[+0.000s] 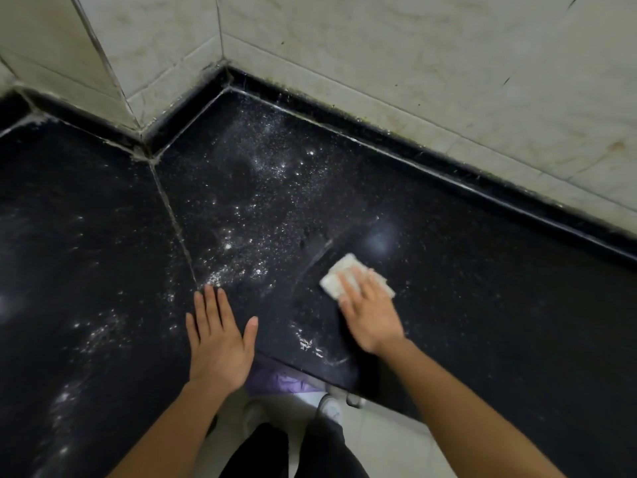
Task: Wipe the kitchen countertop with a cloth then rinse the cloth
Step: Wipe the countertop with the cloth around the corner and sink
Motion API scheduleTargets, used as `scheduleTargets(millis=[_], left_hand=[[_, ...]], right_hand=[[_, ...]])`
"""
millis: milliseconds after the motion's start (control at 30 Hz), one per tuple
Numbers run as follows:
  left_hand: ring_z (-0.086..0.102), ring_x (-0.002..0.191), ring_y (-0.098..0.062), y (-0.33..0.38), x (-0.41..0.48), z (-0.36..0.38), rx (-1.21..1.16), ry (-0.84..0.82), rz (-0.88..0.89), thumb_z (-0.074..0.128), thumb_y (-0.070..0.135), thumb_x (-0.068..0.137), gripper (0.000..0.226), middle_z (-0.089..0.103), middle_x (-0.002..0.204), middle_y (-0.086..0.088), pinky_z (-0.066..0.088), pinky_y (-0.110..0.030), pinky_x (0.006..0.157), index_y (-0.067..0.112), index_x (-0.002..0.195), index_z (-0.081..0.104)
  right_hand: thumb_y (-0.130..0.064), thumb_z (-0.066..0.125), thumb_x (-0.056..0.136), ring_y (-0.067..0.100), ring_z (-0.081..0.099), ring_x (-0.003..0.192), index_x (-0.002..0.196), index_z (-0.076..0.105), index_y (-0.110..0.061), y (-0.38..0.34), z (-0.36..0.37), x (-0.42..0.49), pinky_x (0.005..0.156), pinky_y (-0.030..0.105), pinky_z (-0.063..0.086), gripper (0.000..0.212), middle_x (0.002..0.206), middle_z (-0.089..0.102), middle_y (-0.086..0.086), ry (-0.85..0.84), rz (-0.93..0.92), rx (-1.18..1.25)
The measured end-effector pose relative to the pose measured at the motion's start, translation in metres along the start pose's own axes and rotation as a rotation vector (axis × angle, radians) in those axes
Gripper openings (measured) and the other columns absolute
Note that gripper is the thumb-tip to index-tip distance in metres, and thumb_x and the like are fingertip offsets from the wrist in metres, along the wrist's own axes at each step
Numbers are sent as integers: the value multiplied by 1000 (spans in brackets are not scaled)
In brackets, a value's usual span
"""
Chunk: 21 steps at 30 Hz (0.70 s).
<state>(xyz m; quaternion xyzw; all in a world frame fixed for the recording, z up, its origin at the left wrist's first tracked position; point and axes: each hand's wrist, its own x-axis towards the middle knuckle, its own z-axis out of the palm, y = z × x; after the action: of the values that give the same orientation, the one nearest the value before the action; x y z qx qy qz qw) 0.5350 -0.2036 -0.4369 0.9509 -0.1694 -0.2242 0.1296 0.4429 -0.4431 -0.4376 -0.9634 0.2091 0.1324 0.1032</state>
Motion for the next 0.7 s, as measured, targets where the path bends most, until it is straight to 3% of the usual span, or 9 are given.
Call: scheduleTargets(millis=[100,200,267,333,400,500,567,633,700], left_hand=[[-38,133,-19,-1,1,1,0,12,4,6,54,94,73,-40,143,-5,-20,-40,113,8,141,-27],[-36,136,-21,0,1,1,5,12,2,7,54,94,74,-37,147,-7,-20,-41,113,7,143,-24],[-33,138,-23,0,0,1,6,15,0,8,53,95,75,-32,152,-10,-19,-41,114,6,145,-22],[-33,138,-23,0,0,1,6,6,-2,8,53,95,75,-31,152,-11,-19,-42,114,5,145,-22],[-33,138,-24,0,1,2,10,0,-1,8,53,95,75,-31,152,-11,-19,-42,113,5,145,-23],[-31,139,-24,-1,2,3,11,10,2,9,53,96,75,-29,153,-11,-19,-42,113,5,146,-21],[-31,139,-24,-2,1,4,8,23,9,11,53,96,75,-28,154,-11,-19,-42,113,6,146,-19],[-32,139,-23,-3,0,4,-2,34,18,14,52,96,75,-27,154,-10,-19,-41,113,5,146,-18],[-31,139,-24,-4,0,4,3,31,25,14,51,97,75,-28,154,-11,-19,-41,113,5,146,-18]], right_hand=[[-47,-25,83,24,-9,147,153,7,-20,63,-3,5,118,40,-7,81,161,-1,6,-27,290,-46],[-41,9,101,23,-11,147,153,3,-27,80,-3,-20,118,38,-8,54,160,-6,5,-6,512,117],[-37,13,103,27,-11,146,152,3,-26,64,14,-37,118,41,-7,52,159,-8,4,31,542,109],[-39,-3,99,29,-13,146,152,7,-28,32,37,-52,118,46,-7,54,158,-10,1,50,435,48],[-39,-10,94,34,-6,146,151,19,-25,-13,55,-65,118,50,-1,66,160,3,6,43,273,48],[-38,19,98,36,20,143,149,19,-32,-88,57,-73,118,44,8,51,154,29,9,87,93,146],[-42,14,101,31,8,145,146,2,-44,-117,49,-71,115,37,-3,47,157,21,5,124,-16,187],[-45,7,101,27,-3,145,145,-1,-44,-115,45,-71,117,36,-9,45,159,13,2,97,-68,185],[-40,20,102,25,7,146,147,4,-40,-92,46,-80,120,37,3,48,157,23,2,113,-189,60]])
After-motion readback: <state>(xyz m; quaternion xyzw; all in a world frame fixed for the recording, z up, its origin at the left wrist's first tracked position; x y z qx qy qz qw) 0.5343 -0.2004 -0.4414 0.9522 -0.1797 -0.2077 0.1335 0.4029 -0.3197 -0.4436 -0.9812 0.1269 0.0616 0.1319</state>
